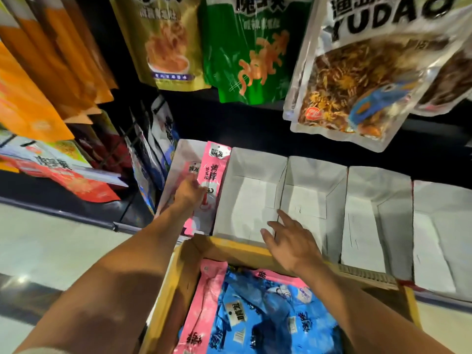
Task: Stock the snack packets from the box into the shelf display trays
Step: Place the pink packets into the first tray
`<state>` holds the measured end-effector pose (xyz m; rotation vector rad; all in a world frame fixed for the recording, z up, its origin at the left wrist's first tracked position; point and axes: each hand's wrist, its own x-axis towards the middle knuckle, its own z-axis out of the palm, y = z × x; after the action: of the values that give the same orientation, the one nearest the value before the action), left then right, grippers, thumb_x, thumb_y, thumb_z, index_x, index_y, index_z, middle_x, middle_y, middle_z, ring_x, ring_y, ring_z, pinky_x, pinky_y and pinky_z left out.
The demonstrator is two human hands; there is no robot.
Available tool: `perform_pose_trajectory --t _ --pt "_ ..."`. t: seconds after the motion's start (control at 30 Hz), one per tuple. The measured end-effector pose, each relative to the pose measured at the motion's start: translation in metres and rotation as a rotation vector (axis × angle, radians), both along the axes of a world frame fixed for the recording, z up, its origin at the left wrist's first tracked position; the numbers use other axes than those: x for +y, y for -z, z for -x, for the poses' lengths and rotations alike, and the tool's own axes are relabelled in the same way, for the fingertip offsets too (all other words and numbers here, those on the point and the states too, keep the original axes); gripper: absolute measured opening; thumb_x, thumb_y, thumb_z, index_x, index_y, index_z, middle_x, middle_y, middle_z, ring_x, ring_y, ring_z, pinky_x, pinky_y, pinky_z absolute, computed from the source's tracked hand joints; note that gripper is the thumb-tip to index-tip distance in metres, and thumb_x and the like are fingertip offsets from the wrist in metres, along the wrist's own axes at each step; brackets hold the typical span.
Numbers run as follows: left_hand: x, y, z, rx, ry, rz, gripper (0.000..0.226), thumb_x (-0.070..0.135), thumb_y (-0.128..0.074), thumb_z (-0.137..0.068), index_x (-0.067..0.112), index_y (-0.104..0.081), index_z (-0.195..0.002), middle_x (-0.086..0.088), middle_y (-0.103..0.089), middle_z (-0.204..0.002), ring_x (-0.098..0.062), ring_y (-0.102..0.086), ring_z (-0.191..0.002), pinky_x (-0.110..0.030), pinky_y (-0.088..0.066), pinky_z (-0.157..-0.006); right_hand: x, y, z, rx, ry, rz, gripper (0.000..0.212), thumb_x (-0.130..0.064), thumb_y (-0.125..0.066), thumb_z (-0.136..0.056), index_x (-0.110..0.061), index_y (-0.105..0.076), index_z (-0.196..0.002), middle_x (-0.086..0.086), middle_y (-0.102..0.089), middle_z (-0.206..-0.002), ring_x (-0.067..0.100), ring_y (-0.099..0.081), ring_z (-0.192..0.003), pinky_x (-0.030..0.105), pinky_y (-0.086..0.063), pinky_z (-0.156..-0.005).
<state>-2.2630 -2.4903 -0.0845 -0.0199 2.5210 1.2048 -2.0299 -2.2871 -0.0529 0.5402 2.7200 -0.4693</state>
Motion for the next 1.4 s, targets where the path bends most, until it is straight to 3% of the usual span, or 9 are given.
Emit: perform_pose_trajectory --t 0.1,0.2,0.37,0.57,0.73,1.07,1.2,1.3,1.4 --pt "0.0 0.011 0.005 0.0 -0.079 0.009 0.002 0.007 -0.068 -0.095 0.008 -0.068 -0.097 -0.012 -0.066 -0.085 -0.022 -0.059 -0.063 -0.032 -0.055 -0.061 -0.001 -0.002 0.0 -0.003 0.006 0.006 0.066 -0.07 -0.018 -0.095 -0.038 -0.041 -0.148 -0.012 -0.01 -0.167 0.017 -0.023 -0.149 0.043 -0.022 -0.121" --pt "-0.003 0.02 0.007 -0.045 -0.143 -0.012 0.011 0.01 -0.067 -0.097 0.012 -0.059 -0.091 -0.011 -0.067 -0.087 -0.023 -0.063 -0.064 -0.034 -0.054 -0.056 -0.001 -0.005 0.0 -0.008 0.001 0.008 0.064 -0.069 -0.02 -0.096 -0.038 -0.041 -0.149 -0.012 -0.009 -0.167 0.017 -0.024 -0.149 0.044 -0.023 -0.12" --pt "0.0 0.03 0.01 -0.076 -0.013 0.077 0.005 0.01 -0.064 -0.097 0.01 -0.061 -0.1 -0.009 -0.065 -0.092 -0.03 -0.065 -0.084 -0.041 -0.059 -0.078 -0.002 -0.008 0.001 0.003 -0.004 0.002 0.063 -0.067 -0.022 -0.098 -0.037 -0.041 -0.149 -0.01 -0.011 -0.167 0.018 -0.025 -0.149 0.044 -0.025 -0.12" --pt "-0.005 0.036 0.007 -0.001 0.103 0.242 0.013 0.019 -0.062 -0.096 0.014 -0.069 -0.106 -0.011 -0.073 -0.104 -0.031 -0.071 -0.089 -0.038 -0.06 -0.077 -0.002 -0.006 0.0 0.015 -0.003 -0.003 0.062 -0.066 -0.023 -0.098 -0.036 -0.041 -0.149 -0.009 -0.012 -0.167 0.018 -0.026 -0.148 0.045 -0.027 -0.119" --pt "-0.006 0.031 -0.006 0.178 0.188 0.326 0.042 0.012 -0.063 -0.093 0.025 -0.048 -0.129 -0.008 -0.064 -0.123 -0.034 -0.065 -0.108 -0.05 -0.057 -0.085 -0.002 -0.004 0.0 0.033 0.0 -0.013 0.059 -0.064 -0.026 -0.098 -0.036 -0.045 -0.147 -0.009 -0.014 -0.167 0.019 -0.029 -0.148 0.045 -0.03 -0.118" --pt "-0.004 0.031 -0.012 0.113 0.239 0.418 0.034 0.013 -0.061 -0.099 0.017 -0.058 -0.133 -0.01 -0.065 -0.129 -0.03 -0.066 -0.111 -0.043 -0.057 -0.089 -0.001 0.001 -0.002 0.081 0.004 -0.021 0.057 -0.064 -0.029 -0.098 -0.037 -0.049 -0.143 -0.01 -0.017 -0.166 0.018 -0.033 -0.146 0.043 -0.034 -0.115" --pt "-0.008 0.021 -0.021 0.245 0.414 0.646 0.05 0.034 -0.061 -0.1 0.025 -0.043 -0.146 -0.005 -0.04 -0.153 -0.031 -0.039 -0.139 -0.051 -0.052 -0.098 0.001 0.004 -0.002 0.089 0.002 -0.022 0.057 -0.065 -0.029 -0.097 -0.038 -0.049 -0.143 -0.011 -0.017 -0.166 0.017 -0.033 -0.146 0.042 -0.036 -0.115" --pt "-0.015 0.02 -0.024 0.194 0.613 0.733 0.072 0.057 -0.044 -0.103 0.042 -0.003 -0.161 0.007 0.01 -0.171 -0.034 0.004 -0.158 -0.067 -0.032 -0.113 0.002 0.006 -0.001 0.096 -0.004 -0.025 0.057 -0.065 -0.029 -0.097 -0.038 -0.05 -0.143 -0.011 -0.016 -0.166 0.016 -0.034 -0.145 0.041 -0.037 -0.114" --pt "-0.019 0.029 -0.025 0.089 0.699 0.766 0.071 0.064 -0.026 -0.104 0.042 0.01 -0.161 0.007 0.024 -0.169 -0.036 0.002 -0.158 -0.067 -0.019 -0.119 0.002 0.008 0.0 0.098 -0.005 -0.032 0.058 -0.066 -0.028 -0.097 -0.037 -0.05 -0.143 -0.011 -0.016 -0.166 0.017 -0.035 -0.145 0.041 -0.038 -0.113"
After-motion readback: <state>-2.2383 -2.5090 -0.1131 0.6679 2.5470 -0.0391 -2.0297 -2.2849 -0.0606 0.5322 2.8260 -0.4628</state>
